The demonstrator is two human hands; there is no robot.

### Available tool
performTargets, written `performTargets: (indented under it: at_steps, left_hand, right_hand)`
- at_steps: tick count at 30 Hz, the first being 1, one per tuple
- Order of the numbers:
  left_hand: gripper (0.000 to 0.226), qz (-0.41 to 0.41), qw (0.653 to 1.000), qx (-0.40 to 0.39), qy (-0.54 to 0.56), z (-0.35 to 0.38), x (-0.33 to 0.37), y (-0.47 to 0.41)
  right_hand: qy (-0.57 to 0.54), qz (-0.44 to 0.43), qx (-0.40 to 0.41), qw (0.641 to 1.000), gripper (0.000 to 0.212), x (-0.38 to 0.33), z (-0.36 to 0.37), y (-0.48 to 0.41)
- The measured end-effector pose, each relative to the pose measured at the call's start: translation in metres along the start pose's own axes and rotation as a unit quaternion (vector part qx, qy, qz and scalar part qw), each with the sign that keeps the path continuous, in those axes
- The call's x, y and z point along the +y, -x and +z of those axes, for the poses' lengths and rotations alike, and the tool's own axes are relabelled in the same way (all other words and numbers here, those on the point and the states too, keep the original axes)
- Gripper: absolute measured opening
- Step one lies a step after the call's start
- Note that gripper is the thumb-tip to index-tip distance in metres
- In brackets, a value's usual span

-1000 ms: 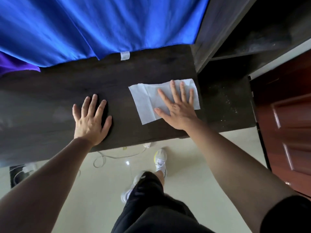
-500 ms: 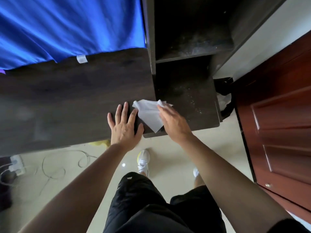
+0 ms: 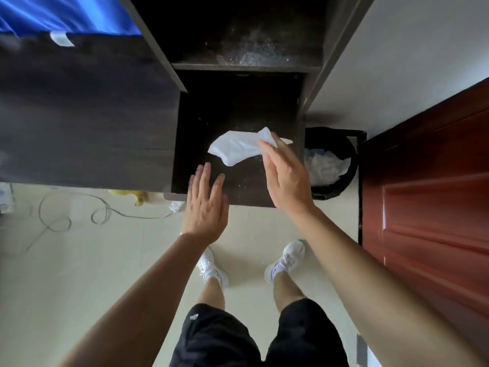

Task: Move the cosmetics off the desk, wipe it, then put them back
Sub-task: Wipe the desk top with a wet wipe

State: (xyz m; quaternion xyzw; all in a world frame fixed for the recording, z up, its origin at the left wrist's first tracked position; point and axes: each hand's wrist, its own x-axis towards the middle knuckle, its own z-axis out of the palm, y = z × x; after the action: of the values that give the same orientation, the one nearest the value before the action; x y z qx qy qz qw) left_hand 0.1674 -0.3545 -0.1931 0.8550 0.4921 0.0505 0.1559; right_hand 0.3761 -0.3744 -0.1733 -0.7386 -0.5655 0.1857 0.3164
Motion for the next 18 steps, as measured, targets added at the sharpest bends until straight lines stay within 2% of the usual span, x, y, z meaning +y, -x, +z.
performTargets:
  at_steps: [2,4,9,12,18]
  left_hand:
    - [0.046,-0.013,1.0,-0.017,0.01,0.012,-0.004,0.001]
    - [0.048,-0.046,0.998,-0.029,0.005,0.026,-0.015,0.0]
    - [0.06,-0.058,0.996,-0.063,-0.024,0.056,-0.04,-0.009]
    - [0.068,-0.051,0.993,-0.101,-0.04,0.074,-0.049,-0.006]
    - [0.072,-0.035,0.993,-0.102,-0.046,0.087,-0.057,-0.003]
  right_hand:
    - [0.072,-0.006,-0.096,0.993,0.039,0.025,0.015,0.015]
    - [0.15,0.025,-0.196,0.969,0.044,0.053,0.032,0.037]
    - [0.148,0.009,-0.148,0.978,0.048,0.07,0.067,0.056]
    - [0.212,0.044,-0.2,0.956,0.057,0.065,0.09,0.053]
    - [0.263,0.021,-0.244,0.933,0.064,0.065,0.106,-0.004]
